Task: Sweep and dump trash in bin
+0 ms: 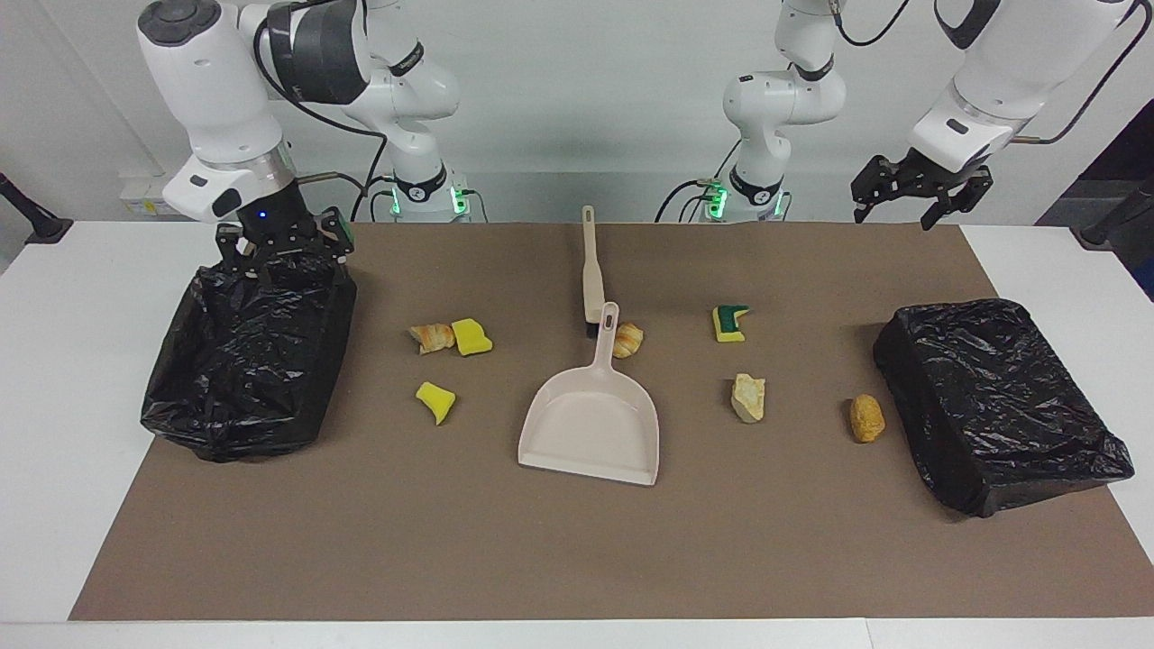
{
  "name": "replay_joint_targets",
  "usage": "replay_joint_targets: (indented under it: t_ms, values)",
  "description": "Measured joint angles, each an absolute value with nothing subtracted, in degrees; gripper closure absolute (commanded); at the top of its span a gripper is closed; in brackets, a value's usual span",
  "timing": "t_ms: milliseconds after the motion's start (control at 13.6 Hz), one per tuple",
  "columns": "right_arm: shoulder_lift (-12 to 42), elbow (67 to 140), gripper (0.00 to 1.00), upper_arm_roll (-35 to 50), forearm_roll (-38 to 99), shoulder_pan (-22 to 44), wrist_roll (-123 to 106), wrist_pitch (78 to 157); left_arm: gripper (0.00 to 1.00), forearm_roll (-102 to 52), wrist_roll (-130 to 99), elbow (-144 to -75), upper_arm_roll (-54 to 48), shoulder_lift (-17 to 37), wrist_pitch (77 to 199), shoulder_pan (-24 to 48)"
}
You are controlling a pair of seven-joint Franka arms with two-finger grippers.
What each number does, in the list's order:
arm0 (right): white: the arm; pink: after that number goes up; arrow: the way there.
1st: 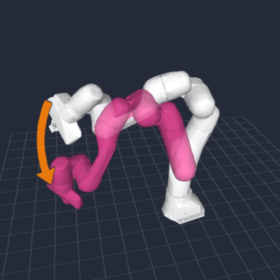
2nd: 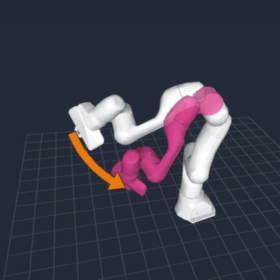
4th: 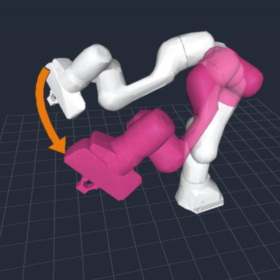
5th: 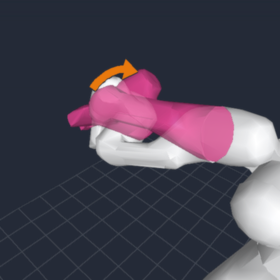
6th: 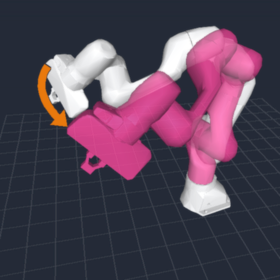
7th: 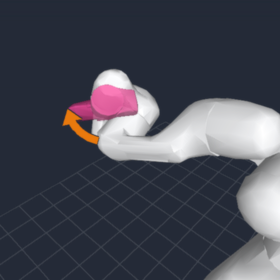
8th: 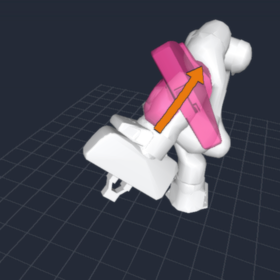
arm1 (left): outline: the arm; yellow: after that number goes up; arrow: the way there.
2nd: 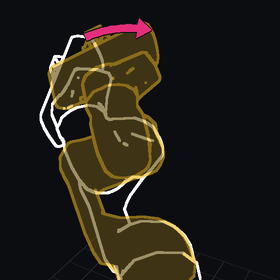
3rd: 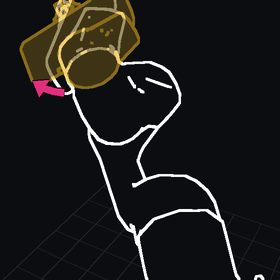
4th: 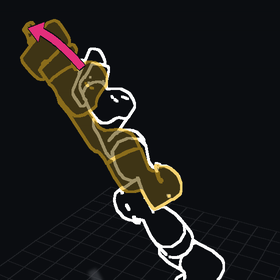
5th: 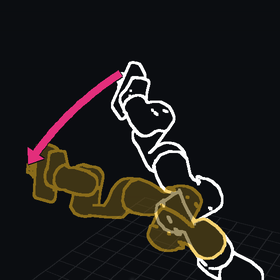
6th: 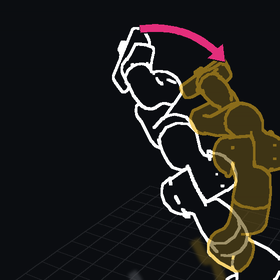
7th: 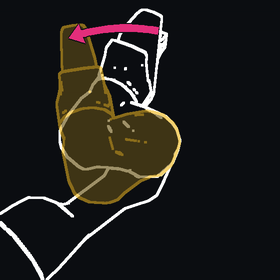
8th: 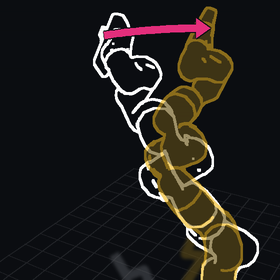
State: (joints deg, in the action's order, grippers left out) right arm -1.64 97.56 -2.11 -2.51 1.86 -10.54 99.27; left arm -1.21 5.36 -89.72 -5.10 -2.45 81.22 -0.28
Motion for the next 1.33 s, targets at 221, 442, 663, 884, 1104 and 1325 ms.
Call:
replay_joint_targets:
  t_ms: [221,442,663,884,1104,1325]
  values:
    - [-2.26,92.62,0.00,-2.07,-3.59,1.87,-0.88,91.78,0.00,-1.21,5.36,-89.71,-5.21,-2.45,81.23,-0.27]
    - [-4.60,91.46,0.00,-2.12,-3.67,1.66,1.90,87.91,0.00,-1.21,5.36,-89.71,-5.08,-2.45,81.23,-0.29]
    - [-5.12,92.37,0.00,-2.12,-3.38,1.31,2.39,87.57,0.00,-1.21,5.36,-90.21,-4.97,-2.51,82.51,-0.29]
    - [-5.12,92.86,0.00,-2.10,-3.35,1.30,2.62,87.57,0.00,-1.21,5.36,-92.03,-4.88,-2.60,84.94,-0.30]
    - [-5.14,92.89,0.00,-2.09,-3.34,1.30,2.62,87.57,0.00,-1.22,5.36,-94.09,-5.09,-3.21,86.57,-0.25]
    - [-5.17,92.89,0.00,-2.09,-3.34,1.27,2.62,87.57,0.00,-1.23,5.36,-97.03,-5.44,-4.41,88.20,-0.21]
